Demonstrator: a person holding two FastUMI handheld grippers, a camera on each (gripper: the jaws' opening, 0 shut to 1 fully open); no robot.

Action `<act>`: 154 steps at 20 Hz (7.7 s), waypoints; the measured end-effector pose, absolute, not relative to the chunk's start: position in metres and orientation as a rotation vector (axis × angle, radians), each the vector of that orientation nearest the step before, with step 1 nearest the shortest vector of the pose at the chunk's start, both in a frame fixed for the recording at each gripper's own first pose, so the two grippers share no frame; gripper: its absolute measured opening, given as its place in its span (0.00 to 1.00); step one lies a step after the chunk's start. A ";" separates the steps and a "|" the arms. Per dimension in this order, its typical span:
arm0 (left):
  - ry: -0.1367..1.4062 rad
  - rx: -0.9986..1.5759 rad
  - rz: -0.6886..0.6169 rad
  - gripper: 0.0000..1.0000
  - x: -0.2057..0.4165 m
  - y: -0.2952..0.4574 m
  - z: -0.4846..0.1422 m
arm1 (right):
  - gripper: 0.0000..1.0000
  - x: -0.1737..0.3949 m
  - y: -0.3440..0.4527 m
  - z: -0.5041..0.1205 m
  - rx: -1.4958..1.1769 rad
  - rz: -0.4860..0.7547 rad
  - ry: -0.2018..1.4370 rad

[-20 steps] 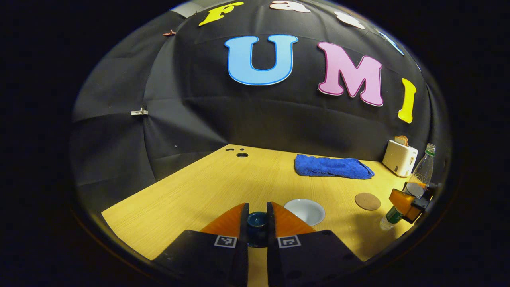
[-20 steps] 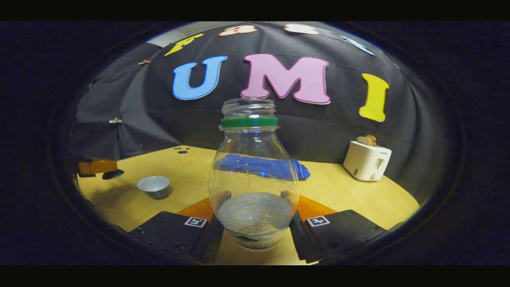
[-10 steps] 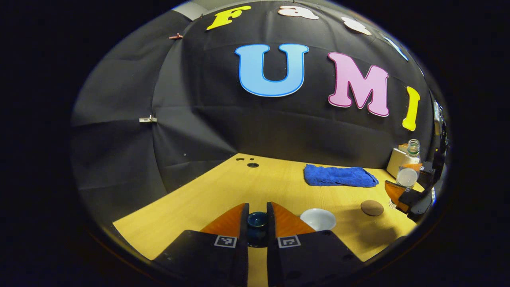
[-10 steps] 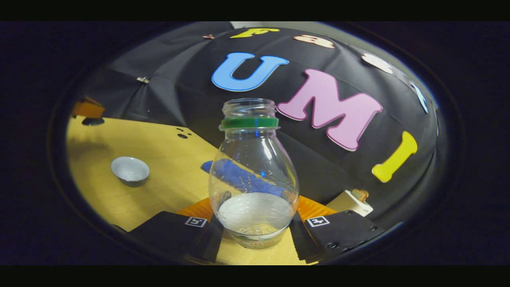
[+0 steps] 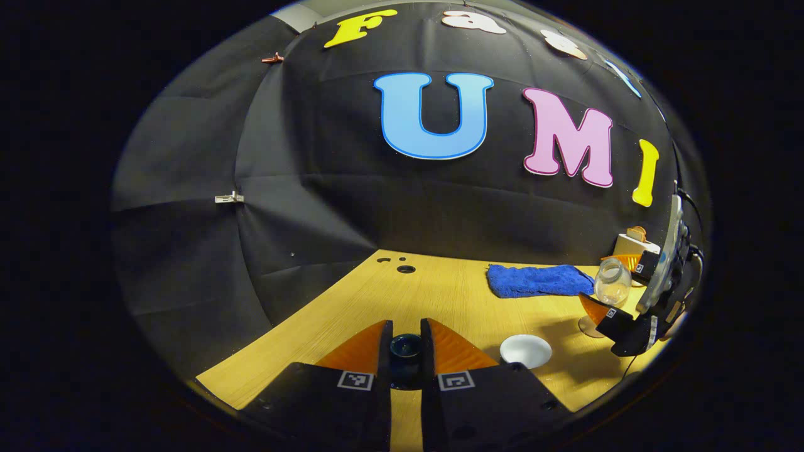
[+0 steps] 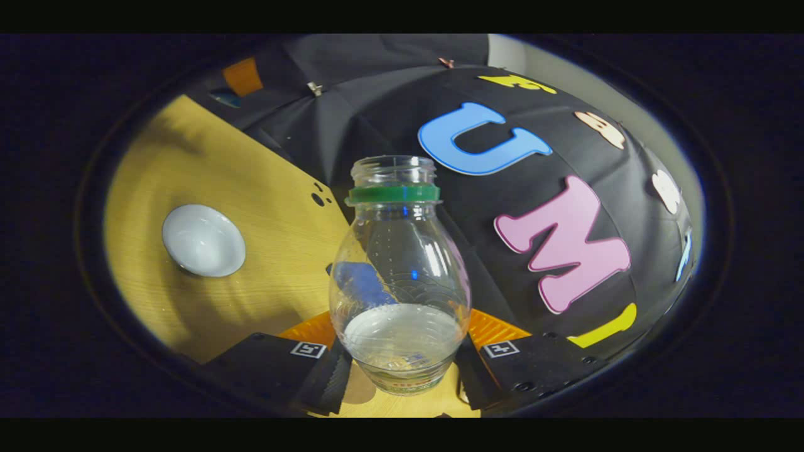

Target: Open the teacup lid with one hand, grasp the water bottle and pour water into the teacup with the other hand; after pouring, place the water bottle on the coaster and then close the teacup lid.

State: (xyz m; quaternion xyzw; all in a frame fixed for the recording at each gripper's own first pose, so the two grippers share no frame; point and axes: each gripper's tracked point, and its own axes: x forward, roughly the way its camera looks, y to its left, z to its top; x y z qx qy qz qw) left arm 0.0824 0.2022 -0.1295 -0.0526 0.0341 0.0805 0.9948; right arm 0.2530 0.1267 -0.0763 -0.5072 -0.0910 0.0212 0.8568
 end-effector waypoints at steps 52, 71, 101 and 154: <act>0.135 -0.070 0.073 0.23 0.097 0.230 -0.155 | 0.74 0.302 0.180 -0.103 -1.897 0.085 -0.551; 0.128 -0.077 0.070 0.23 0.085 0.218 -0.154 | 0.74 0.298 0.195 -0.093 -2.025 0.144 -0.707; 0.100 -0.062 0.092 0.23 0.092 0.192 -0.122 | 0.75 0.275 0.159 -0.071 -1.447 0.104 -0.353; 0.030 -0.110 0.021 0.24 0.113 0.070 -0.105 | 0.99 0.230 -0.007 -0.114 0.025 -0.056 0.044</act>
